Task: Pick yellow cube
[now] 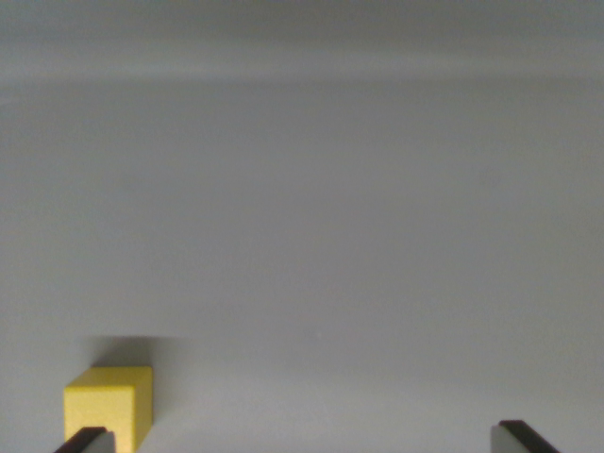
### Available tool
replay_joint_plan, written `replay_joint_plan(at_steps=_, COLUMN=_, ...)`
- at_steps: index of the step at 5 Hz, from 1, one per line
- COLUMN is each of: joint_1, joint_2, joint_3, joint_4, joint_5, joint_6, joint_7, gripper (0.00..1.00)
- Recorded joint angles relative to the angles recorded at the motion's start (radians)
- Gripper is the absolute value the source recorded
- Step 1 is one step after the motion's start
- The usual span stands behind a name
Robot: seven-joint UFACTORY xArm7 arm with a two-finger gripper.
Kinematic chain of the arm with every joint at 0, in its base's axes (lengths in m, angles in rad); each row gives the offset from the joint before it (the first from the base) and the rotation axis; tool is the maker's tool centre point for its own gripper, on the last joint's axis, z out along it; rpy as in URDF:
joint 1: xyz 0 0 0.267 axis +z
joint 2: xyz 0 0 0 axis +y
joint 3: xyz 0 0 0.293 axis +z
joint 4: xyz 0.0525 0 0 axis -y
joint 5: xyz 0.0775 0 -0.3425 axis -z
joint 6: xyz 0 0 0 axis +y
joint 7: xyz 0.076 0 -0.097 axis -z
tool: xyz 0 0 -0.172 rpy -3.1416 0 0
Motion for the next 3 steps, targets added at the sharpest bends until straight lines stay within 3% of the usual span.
replay_joint_plan(at_steps=1, joint_1=0.0056, joint_2=0.012, joint_3=0.01, joint_4=-0.03, joint_5=0.0028, joint_6=-0.039, joint_7=0.009, gripper=0.0)
replay_joint_plan(at_steps=2, joint_1=0.0056, joint_2=0.012, joint_3=0.01, joint_4=-0.03, joint_5=0.0028, joint_6=-0.039, joint_7=0.009, gripper=0.0)
replay_joint_plan(at_steps=3, joint_1=0.0118, joint_2=0.026, joint_3=0.021, joint_4=-0.063, joint_5=0.006, joint_6=-0.083, joint_7=0.019, gripper=0.0)
